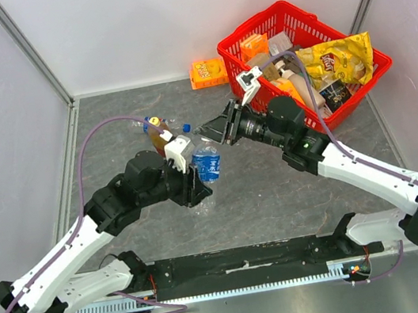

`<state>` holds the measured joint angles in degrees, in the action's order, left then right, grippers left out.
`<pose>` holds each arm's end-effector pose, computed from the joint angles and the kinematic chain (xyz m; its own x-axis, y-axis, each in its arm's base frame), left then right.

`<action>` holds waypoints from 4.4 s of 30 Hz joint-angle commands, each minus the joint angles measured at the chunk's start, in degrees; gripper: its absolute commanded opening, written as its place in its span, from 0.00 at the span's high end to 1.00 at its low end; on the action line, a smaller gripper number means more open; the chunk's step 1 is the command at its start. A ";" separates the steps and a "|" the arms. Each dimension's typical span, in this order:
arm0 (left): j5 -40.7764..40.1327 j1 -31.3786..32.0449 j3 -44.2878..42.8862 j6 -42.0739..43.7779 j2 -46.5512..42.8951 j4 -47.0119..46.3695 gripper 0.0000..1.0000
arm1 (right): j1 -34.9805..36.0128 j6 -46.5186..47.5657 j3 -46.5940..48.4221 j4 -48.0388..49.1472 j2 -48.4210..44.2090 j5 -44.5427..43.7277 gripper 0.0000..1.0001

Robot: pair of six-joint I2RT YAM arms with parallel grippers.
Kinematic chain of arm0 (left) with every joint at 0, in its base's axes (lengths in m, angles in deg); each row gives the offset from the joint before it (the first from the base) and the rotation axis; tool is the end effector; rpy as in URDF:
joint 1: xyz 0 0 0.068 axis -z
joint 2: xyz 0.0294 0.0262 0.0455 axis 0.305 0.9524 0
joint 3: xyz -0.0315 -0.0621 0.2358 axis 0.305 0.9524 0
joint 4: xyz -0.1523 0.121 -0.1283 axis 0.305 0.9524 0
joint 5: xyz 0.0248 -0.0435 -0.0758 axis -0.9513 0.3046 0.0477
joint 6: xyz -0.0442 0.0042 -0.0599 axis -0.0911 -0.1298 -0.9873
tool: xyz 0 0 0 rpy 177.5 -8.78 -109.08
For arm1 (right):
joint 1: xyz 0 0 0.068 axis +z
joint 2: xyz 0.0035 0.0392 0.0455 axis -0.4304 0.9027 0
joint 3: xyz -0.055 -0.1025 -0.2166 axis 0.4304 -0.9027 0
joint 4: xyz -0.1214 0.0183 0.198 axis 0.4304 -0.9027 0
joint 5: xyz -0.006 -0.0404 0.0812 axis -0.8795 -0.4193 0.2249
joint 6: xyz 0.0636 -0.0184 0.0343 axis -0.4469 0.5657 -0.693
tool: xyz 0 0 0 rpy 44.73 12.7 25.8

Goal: Unscrew the bottle caps
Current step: Unscrew the bottle cap from the plastic bottle.

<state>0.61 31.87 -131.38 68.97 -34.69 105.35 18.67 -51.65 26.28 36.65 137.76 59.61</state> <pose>0.1214 -0.1583 0.3098 -0.6021 0.2045 -0.7718 0.6799 0.6380 -0.3614 0.2038 0.2203 0.3641 -0.6601 0.4213 -0.6219 -0.5489 0.2948 0.7822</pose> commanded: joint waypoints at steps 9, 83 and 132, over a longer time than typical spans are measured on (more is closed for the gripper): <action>11.23 -0.23 -4.52 -5.83 -1.99 -7.90 0.98 | 1.37 3.21 -1.65 7.39 -3.94 10.70 1.00; -11.93 -0.23 -2.40 3.67 -4.02 2.98 0.98 | 1.72 10.77 11.63 -20.65 -4.92 -3.60 0.02; -13.10 -0.23 1.55 2.96 -3.31 6.14 0.98 | 1.54 2.94 12.42 -12.56 7.40 -1.41 0.52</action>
<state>-11.69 31.72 -129.92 71.41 -37.33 112.30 20.38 -48.09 36.84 21.27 145.06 57.20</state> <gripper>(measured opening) 0.502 0.557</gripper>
